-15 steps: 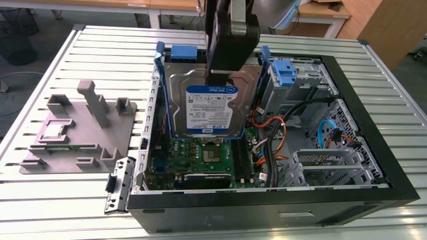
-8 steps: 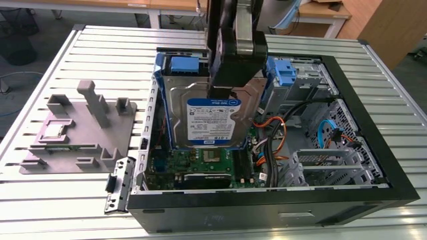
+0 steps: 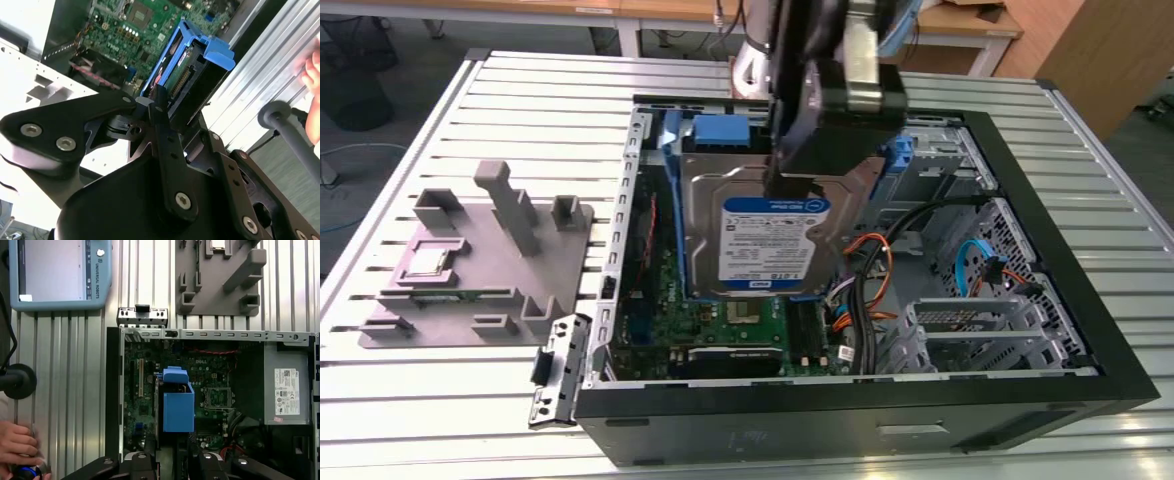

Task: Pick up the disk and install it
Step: 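Insert the disk into the insertion slot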

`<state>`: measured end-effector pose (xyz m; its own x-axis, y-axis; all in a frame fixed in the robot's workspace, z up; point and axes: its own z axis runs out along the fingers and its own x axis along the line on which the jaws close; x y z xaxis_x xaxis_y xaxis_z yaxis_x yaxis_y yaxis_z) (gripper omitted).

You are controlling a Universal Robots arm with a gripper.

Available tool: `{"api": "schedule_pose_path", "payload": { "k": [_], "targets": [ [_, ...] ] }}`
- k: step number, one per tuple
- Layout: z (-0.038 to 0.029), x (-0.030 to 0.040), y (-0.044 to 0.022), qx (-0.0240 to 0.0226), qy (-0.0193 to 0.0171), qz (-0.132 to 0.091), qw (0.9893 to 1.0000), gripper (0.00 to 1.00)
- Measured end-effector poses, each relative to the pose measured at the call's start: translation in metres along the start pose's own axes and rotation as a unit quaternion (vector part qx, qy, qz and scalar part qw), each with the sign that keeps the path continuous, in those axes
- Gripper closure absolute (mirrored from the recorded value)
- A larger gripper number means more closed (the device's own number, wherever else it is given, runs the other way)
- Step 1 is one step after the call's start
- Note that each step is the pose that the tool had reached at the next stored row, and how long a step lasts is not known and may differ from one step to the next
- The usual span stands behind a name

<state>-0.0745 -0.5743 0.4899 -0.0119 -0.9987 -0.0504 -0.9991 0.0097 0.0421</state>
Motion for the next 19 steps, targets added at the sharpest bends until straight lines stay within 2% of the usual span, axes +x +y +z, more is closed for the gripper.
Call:
{"api": "schedule_pose_path", "payload": {
  "k": [19],
  "targets": [
    [-0.0016,-0.0011,-0.0862,-0.0006,0.0,0.0,1.0,0.65]
  ]
}}
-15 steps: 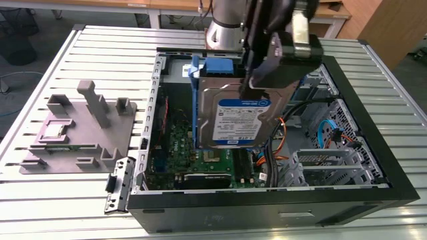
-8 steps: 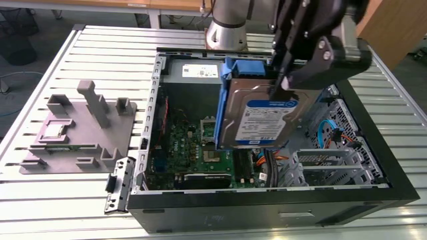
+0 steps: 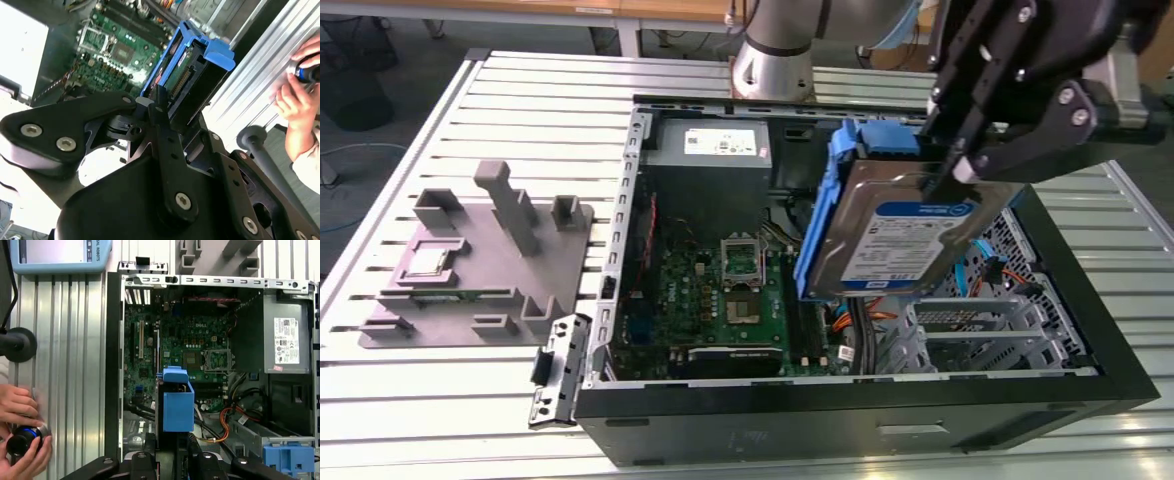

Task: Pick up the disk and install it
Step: 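Insert the disk into the insertion slot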

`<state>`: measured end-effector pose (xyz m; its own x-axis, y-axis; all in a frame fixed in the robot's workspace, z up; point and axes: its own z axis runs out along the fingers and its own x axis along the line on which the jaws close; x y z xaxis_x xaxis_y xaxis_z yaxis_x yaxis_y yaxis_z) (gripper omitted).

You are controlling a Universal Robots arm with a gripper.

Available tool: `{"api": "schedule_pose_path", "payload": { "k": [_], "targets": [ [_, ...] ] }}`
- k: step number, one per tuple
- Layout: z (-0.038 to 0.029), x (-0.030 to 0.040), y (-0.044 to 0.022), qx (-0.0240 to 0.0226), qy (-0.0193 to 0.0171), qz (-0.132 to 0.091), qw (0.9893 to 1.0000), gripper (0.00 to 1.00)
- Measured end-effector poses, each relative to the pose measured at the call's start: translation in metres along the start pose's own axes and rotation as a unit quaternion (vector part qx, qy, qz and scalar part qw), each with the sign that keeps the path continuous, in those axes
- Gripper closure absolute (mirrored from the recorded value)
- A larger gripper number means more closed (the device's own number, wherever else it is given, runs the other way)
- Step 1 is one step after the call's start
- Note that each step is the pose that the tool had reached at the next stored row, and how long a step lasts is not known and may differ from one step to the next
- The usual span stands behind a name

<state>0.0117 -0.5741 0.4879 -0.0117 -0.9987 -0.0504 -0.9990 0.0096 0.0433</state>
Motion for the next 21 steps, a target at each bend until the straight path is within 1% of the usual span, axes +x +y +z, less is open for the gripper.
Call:
{"api": "schedule_pose_path", "payload": {
  "k": [18,19,21],
  "targets": [
    [-0.002,-0.0009,-0.0814,-0.0005,0.0,0.0,1.0,0.65],
    [-0.0022,-0.001,-0.0847,-0.0005,0.0,0.0,1.0,0.65],
    [-0.0023,-0.001,-0.0869,-0.0006,0.0,0.0,1.0,0.65]
  ]
}}
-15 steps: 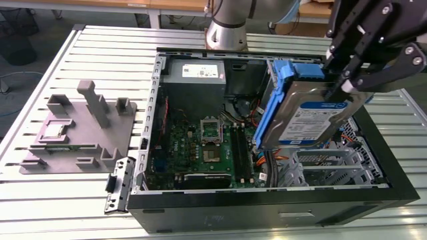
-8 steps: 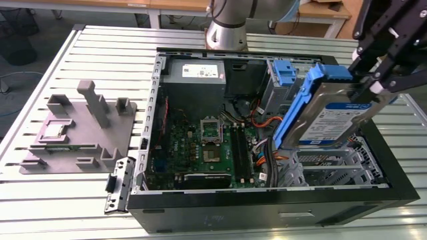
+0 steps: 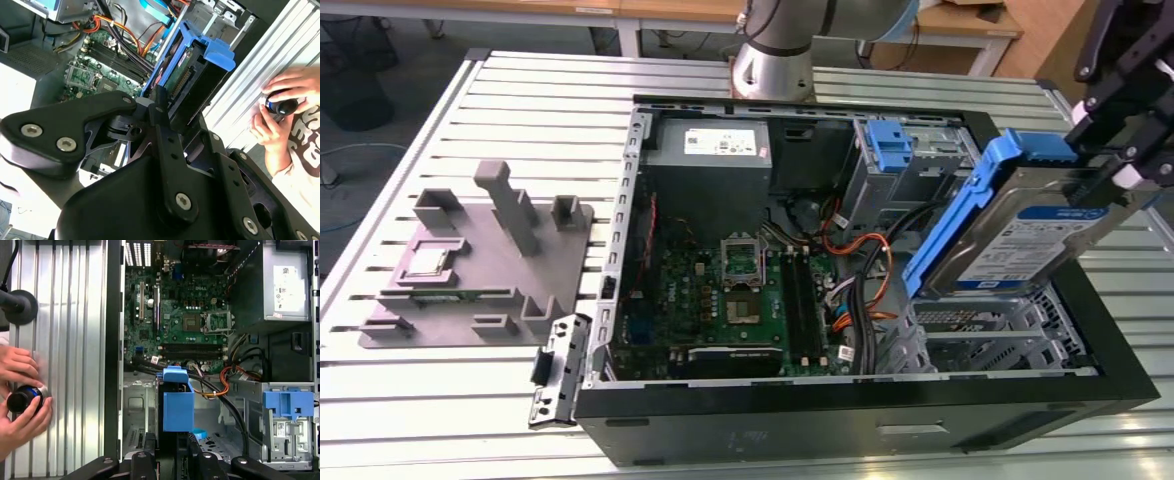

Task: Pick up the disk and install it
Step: 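Insert the disk into the insertion slot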

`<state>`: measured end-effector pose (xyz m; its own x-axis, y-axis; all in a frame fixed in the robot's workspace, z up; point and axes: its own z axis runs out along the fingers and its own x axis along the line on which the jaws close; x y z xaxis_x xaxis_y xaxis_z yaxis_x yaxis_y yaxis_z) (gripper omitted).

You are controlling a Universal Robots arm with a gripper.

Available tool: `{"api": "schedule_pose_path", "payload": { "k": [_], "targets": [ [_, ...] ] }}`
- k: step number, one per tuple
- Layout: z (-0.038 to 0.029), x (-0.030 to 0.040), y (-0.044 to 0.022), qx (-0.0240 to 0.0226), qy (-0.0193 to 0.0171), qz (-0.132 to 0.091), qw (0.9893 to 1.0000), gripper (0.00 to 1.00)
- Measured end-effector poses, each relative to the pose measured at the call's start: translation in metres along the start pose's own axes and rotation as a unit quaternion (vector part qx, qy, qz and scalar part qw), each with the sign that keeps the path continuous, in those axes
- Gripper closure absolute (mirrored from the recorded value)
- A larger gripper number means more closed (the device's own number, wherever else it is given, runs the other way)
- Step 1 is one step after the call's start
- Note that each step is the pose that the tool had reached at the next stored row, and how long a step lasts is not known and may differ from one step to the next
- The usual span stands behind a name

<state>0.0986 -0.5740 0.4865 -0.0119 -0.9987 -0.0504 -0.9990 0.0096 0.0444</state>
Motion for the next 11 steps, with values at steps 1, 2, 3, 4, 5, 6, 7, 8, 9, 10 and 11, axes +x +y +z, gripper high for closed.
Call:
{"api": "schedule_pose_path", "payload": {
  "k": [1,2,3,4,5,6,7,8,9,10,11],
  "targets": [
    [0.0,0.0003,-0.0007,0.0,0.0,0.0,1.0,0.65],
    [0.0,0.0014,-0.0016,0.0,-0.0001,0.0,1.0,0.65],
    [0.0,0.003,-0.0025,0.0,0.0,0.0,1.0,0.65],
    [-0.0001,0.005,-0.0036,0.0,0.0,0.0,1.0,0.65],
    [0.0,0.0071,-0.0048,0.0,-0.0001,0.0,1.0,0.65],
    [0.0,0.009,-0.0061,0.0,-0.0001,0.0,1.0,0.65],
    [0.0001,0.0102,-0.0074,0.0,0.0,0.0,1.0,0.65],
    [0.0003,0.0109,-0.0089,0.0,0.0001,0.0,1.0,0.65],
    [0.0009,0.0111,-0.0106,0.0,-0.0001,0.0,1.0,0.65],
    [0.0016,0.0113,-0.0124,0.0,-0.0001,0.0,1.0,0.65],
    [0.0023,0.0113,-0.0146,0.0,-0.0001,0.0,1.0,0.65]
  ]
}}
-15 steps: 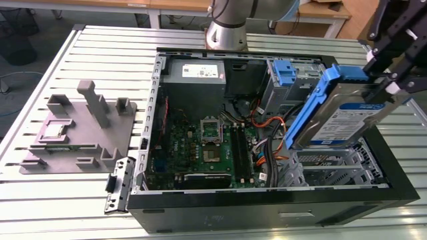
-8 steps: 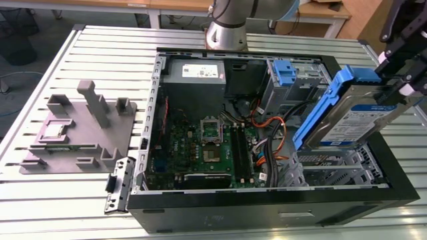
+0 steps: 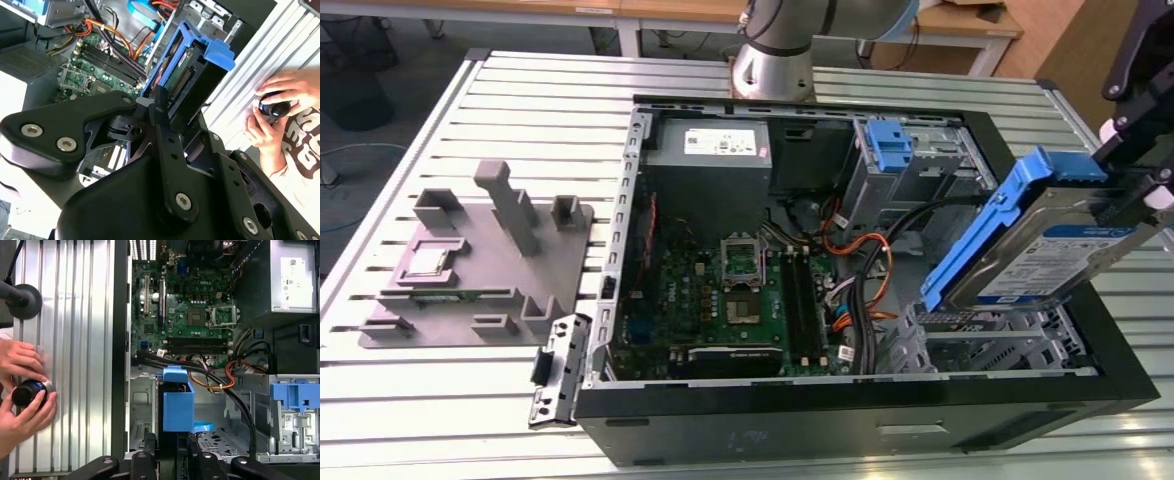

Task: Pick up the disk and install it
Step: 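Insert the disk into the insertion slot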

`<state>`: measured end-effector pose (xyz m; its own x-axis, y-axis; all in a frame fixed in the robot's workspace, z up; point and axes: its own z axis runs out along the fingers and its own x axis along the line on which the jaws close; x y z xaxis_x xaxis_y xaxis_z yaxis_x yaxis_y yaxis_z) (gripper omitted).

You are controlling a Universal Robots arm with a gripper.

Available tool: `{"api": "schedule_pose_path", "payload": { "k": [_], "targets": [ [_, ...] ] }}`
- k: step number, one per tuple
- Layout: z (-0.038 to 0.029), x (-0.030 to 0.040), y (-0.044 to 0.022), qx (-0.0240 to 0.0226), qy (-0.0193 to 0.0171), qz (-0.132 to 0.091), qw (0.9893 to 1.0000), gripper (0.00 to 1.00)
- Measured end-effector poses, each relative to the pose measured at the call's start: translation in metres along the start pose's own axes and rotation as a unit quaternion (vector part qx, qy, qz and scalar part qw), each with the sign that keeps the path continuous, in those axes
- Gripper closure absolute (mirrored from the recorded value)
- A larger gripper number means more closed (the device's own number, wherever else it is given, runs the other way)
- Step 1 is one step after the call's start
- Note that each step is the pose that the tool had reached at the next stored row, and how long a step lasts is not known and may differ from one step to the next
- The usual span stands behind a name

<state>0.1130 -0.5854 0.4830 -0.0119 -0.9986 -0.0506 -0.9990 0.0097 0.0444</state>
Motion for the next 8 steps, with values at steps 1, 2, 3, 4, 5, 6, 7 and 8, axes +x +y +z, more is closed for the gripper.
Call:
{"api": "schedule_pose_path", "payload": {
  "k": [1,2,3,4,5,6,7,8],
  "targets": [
    [0.0007,0.0,-0.0021,0.0,0.0001,0.0,1.0,0.65],
    [0.0017,0.0001,-0.0038,0.0,0.0001,0.0,1.0,0.65],
    [0.0024,0.0001,-0.0047,0.0,0.0001,0.0,1.0,0.65],
    [0.0025,0.0001,-0.0049,0.0,0.0002,0.0,1.0,0.65],
    [0.0024,0.0001,-0.0049,0.0,0.0002,0.0,1.0,0.65],
    [0.0025,0.0001,-0.0049,0.0,0.0002,0.0,1.0,0.65],
    [0.0026,0.0001,-0.0049,0.0,0.0001,0.0,1.0,0.65],
    [0.0033,0.0002,-0.005,0.0,0.0,0.0,1.0,0.65]
  ]
}}
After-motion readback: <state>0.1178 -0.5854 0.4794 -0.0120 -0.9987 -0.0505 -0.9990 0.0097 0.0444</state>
